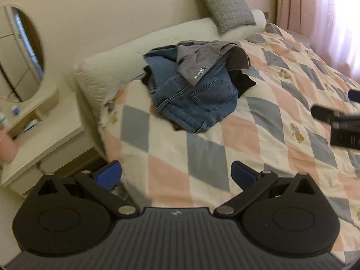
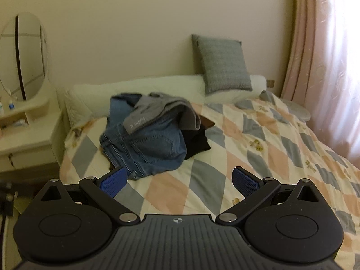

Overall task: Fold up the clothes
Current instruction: 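Reach both grippers into the pile and grasp the grey garment's edge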

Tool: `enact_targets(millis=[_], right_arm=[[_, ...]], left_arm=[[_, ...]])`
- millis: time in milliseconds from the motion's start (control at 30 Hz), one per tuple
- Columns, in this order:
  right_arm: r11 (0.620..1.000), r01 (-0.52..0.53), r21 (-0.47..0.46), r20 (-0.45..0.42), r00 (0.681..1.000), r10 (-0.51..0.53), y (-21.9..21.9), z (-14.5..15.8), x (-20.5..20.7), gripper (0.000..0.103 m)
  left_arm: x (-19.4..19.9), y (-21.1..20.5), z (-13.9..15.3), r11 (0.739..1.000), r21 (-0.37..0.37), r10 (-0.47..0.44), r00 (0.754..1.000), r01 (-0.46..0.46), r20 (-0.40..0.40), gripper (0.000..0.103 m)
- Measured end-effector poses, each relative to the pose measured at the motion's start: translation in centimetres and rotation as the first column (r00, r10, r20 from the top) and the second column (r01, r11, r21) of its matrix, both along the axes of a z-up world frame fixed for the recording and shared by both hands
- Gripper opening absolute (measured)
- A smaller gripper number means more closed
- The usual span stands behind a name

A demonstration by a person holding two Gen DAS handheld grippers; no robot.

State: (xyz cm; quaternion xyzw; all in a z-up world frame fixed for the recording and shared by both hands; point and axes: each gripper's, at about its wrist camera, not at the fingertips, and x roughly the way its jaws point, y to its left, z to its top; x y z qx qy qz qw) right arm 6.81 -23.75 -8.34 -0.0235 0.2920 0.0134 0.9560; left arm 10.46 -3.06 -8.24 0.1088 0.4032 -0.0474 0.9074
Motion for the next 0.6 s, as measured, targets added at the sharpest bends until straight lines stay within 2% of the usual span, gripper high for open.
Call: enact_targets(millis=[100, 167, 267, 333, 433, 500, 600], right_arm=[[0.999, -0.019, -0.04, -0.037, 0.999, 0.018, -0.1, -1.6, 3.6, 0.101], [0.997, -0.042, -0.064, -0.038, 0.999, 0.04, -0.3, -2.7, 5.8, 0.101], [0.992, -0.066, -0.11, -0.02, 0.998, 0.064, -0.6, -4.0, 9.2, 0.098], [0.991, -0.072, -0.115, -0.015, 0.997, 0.071, -1.2, -4.8, 11.6, 0.094], [0.994, -0.074, -0.075, -0.024, 0.997, 0.072, -2.9, -6.0, 15.2, 0.085], [0.997, -0.064, -0.049, -0.036, 0.997, 0.062, -4.1, -6.9, 17.4, 0.079], [0.997, -0.057, -0.055, -0.055, 0.997, 0.054, -5.1, -8.4, 20.7, 0.076]], left_arm=[[4.9, -0.6, -1.5, 0.996, -0.008, -0.092, 0.996, 0.092, -0.005, 0.102], [7.7, -1.3, -2.6, 0.987, 0.029, -0.157, 0.987, 0.157, 0.02, 0.102], [11.6, -2.9, -4.8, 0.961, 0.132, -0.252, 0.966, 0.242, 0.064, 0.102], [14.2, -4.1, -6.6, 0.93, 0.209, -0.321, 0.945, 0.301, 0.069, 0.096], [17.6, -5.6, -9.5, 0.867, 0.326, -0.42, 0.905, 0.378, 0.067, 0.087], [19.4, -6.5, -11.4, 0.81, 0.415, -0.483, 0.873, 0.414, 0.072, 0.08], [21.2, -7.6, -14.6, 0.688, 0.578, -0.583, 0.808, 0.439, 0.079, 0.08]])
